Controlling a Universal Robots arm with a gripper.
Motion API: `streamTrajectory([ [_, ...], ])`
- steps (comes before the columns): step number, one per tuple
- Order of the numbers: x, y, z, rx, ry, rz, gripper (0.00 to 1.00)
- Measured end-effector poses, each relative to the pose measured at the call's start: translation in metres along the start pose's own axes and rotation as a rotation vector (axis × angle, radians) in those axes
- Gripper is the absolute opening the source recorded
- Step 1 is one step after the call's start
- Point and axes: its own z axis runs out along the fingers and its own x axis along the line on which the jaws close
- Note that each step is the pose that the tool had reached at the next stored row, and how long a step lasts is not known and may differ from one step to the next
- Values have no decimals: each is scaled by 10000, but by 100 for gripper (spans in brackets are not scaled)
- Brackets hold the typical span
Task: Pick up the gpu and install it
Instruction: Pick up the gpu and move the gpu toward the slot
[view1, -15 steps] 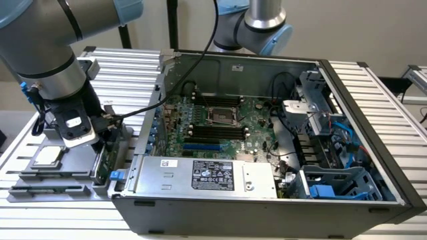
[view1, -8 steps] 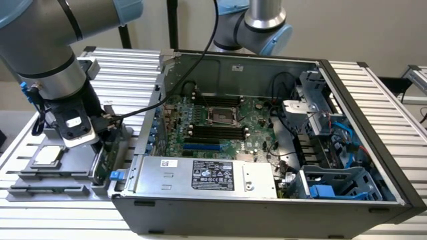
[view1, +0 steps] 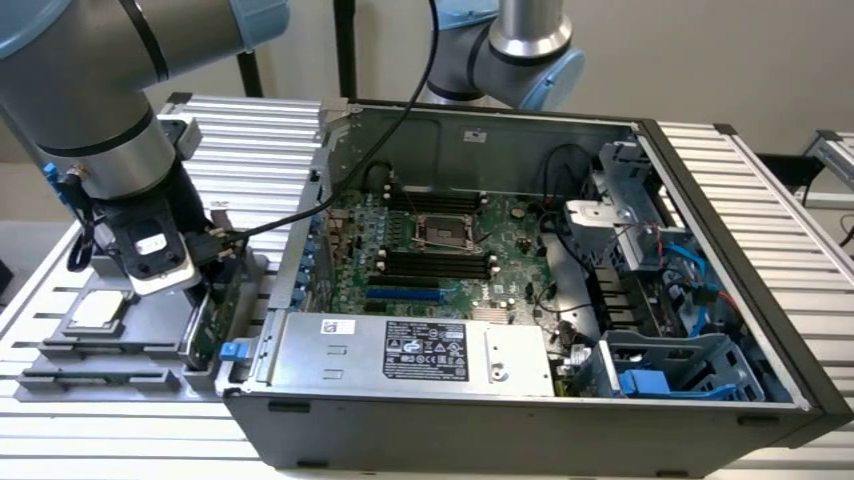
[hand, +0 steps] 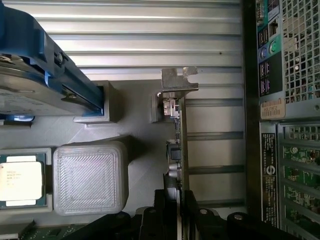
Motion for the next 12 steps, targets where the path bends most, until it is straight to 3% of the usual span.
streamTrajectory([
  [12, -1, 1, -13, -1, 0, 0, 27],
])
